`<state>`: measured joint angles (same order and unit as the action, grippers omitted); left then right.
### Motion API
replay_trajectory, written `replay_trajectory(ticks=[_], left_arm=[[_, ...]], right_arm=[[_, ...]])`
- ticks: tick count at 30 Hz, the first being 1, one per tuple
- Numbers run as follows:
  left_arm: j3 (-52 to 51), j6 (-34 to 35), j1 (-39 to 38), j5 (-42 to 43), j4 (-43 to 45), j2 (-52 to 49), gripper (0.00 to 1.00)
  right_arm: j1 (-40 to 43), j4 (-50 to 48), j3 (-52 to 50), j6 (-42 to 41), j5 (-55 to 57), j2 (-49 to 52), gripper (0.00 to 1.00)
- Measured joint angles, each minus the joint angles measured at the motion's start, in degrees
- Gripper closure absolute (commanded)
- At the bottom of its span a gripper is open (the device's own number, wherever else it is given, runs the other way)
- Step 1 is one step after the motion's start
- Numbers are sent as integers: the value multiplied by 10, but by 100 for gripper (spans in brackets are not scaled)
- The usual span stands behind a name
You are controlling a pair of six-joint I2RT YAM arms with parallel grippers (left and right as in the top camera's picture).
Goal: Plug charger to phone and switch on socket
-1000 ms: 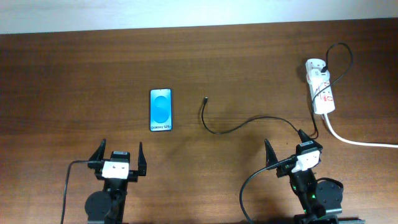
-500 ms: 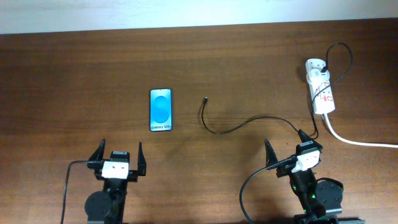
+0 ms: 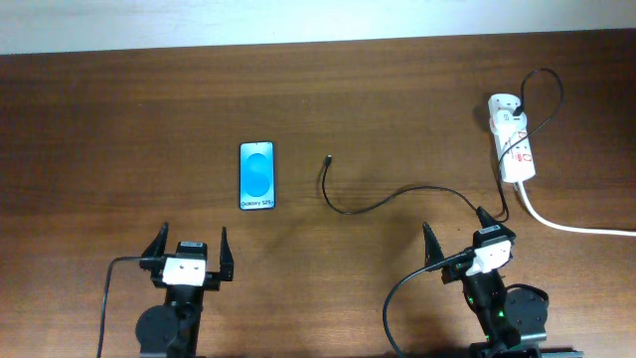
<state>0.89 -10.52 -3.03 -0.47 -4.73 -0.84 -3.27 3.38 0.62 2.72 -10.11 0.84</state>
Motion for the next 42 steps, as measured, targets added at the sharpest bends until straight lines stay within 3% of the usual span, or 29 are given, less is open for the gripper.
replay_trajectory(ticks=[9, 18, 21, 27, 31, 33, 36, 42], left_arm=[[9, 26, 0, 0, 53, -11, 1], [147, 40, 0, 10, 35, -157, 1], [231, 41, 0, 24, -24, -253, 1], [515, 41, 0, 102, -177, -556, 1], [715, 42, 0, 137, -359, -730, 1], [844, 42, 0, 144, -508, -846, 1], [870, 42, 0, 151, -551, -919, 1], [870, 86, -12, 145, -522, -996, 1]], right_arm=[[0, 0, 0, 0, 0, 0, 2], [0, 0, 0, 0, 0, -1, 2], [0, 0, 0, 0, 0, -1, 2], [0, 0, 0, 0, 0, 0, 2], [0, 0, 0, 0, 0, 0, 2], [-1, 0, 0, 0, 0, 0, 2], [-1, 0, 0, 0, 0, 0, 2], [-1, 0, 0, 0, 0, 0, 1]])
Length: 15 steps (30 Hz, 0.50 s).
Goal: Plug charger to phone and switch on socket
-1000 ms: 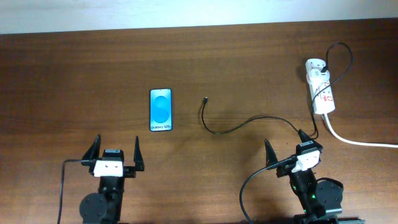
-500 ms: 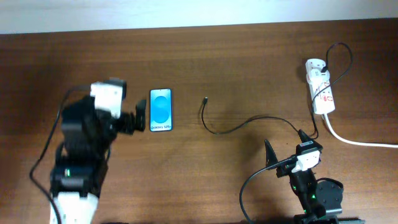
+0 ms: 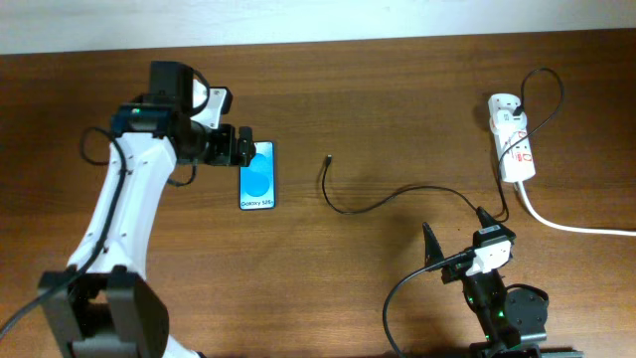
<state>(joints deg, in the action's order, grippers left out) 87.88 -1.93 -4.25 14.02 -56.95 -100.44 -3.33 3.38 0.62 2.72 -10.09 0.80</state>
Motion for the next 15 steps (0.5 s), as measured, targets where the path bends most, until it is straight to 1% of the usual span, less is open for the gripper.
replay_trajectory(ticks=[4, 6, 11, 15], left_arm=[[0, 33, -27, -48, 15, -68, 1], [0, 46, -42, -72, 42, -86, 1], [0, 55, -69, -89, 75, -129, 1], [0, 89, -82, -127, 79, -175, 1]], right_arm=[[0, 0, 0, 0, 0, 0, 2], [0, 0, 0, 0, 0, 0, 2], [0, 0, 0, 0, 0, 0, 2], [0, 0, 0, 0, 0, 0, 1]])
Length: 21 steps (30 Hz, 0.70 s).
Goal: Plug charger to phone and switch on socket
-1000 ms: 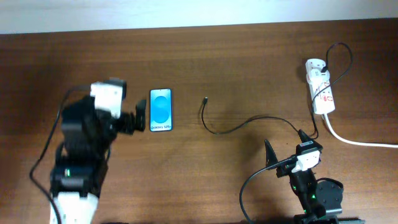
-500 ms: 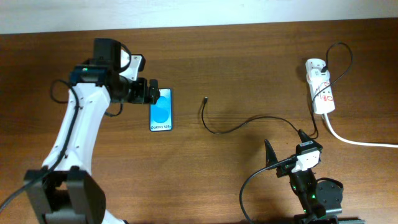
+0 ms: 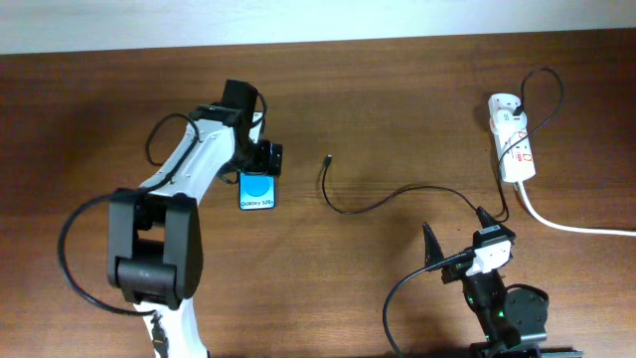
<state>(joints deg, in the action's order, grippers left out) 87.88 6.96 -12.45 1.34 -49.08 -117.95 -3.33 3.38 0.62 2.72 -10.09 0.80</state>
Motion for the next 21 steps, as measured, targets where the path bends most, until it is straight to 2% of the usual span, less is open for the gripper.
replay_trajectory(ticks=[18, 21], left_arm=[[0, 39, -18, -29, 20, -44, 0], [4, 64, -18, -35, 20, -52, 7]], right_arm=[[0, 0, 0, 0, 0, 0, 2], [0, 0, 0, 0, 0, 0, 2]])
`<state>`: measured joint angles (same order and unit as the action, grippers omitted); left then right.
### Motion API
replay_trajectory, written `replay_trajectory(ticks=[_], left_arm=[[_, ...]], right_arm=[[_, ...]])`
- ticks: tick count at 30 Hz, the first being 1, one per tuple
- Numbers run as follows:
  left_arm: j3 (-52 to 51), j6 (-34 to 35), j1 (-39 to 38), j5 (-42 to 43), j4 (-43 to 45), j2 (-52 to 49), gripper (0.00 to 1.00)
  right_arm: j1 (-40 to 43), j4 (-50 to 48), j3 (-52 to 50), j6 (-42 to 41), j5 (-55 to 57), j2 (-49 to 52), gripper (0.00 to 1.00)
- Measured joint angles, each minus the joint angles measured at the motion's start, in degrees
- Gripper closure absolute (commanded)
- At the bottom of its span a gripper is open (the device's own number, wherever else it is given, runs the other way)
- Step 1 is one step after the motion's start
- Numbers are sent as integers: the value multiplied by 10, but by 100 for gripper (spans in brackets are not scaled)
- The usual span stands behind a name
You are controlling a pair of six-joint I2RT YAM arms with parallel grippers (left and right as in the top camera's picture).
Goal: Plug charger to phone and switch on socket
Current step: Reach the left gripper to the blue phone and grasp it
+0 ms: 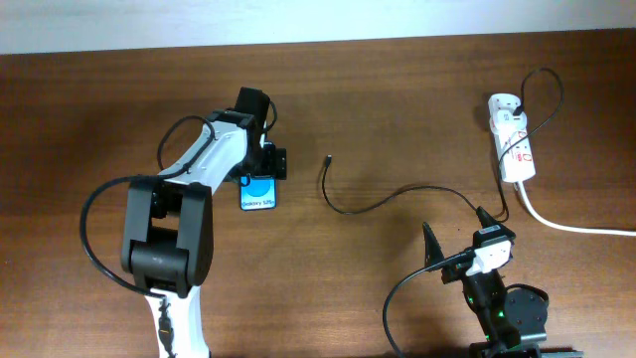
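Observation:
A phone [258, 193] with a lit blue screen lies on the wooden table [378, 109], left of centre. My left gripper [260, 162] is over the phone's far end and covers its top half; whether its fingers are open or shut is hidden. The black charger cable [370, 207] curls across the middle, with its free plug tip [329, 158] right of the phone. The cable runs to a white socket strip [513, 139] at the far right. My right gripper [455, 232] rests open at the front right, away from everything.
A white mains lead [566, 225] runs from the socket strip off the right edge. The left arm [184, 199] stretches from the front left up to the phone. The right arm's base [502, 308] stands at the front edge.
My left gripper has shifted slightly up and right over the phone's far end. The phone, the cable and the right arm are where they were.
Both arms first rested at the front edge with open fingers, the phone uncovered. Then my left gripper was at the phone's upper left. Later it stood over the phone's far end, and it remains there now. The right arm has stayed put.

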<state>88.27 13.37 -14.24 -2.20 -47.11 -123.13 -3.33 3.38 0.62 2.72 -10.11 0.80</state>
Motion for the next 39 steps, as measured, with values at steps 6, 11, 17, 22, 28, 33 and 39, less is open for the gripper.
replay_trajectory(ticks=[6, 11, 17, 22, 28, 33, 39], left_arm=[[3, 17, 0, -3, 3, -2, 24], [4, 21, 0, -3, 1, -2, 26], [70, 26, 0, -2, -86, -29, 27], [205, 28, 0, -2, -186, -31, 43], [346, 28, 0, -2, -282, -31, 99], [459, 28, 0, -1, -365, -31, 100], [520, 36, 0, -2, -453, -31, 100]], right_arm=[[0, 0, 0, 0, 0, 0, 2], [0, 0, 0, 0, 0, 0, 2], [0, 0, 0, 0, 0, 0, 2], [0, 0, 0, 0, 0, 0, 2], [0, 0, 0, 0, 0, -1, 1], [0, 0, 0, 0, 0, -1, 2], [0, 0, 0, 0, 0, -1, 2]])
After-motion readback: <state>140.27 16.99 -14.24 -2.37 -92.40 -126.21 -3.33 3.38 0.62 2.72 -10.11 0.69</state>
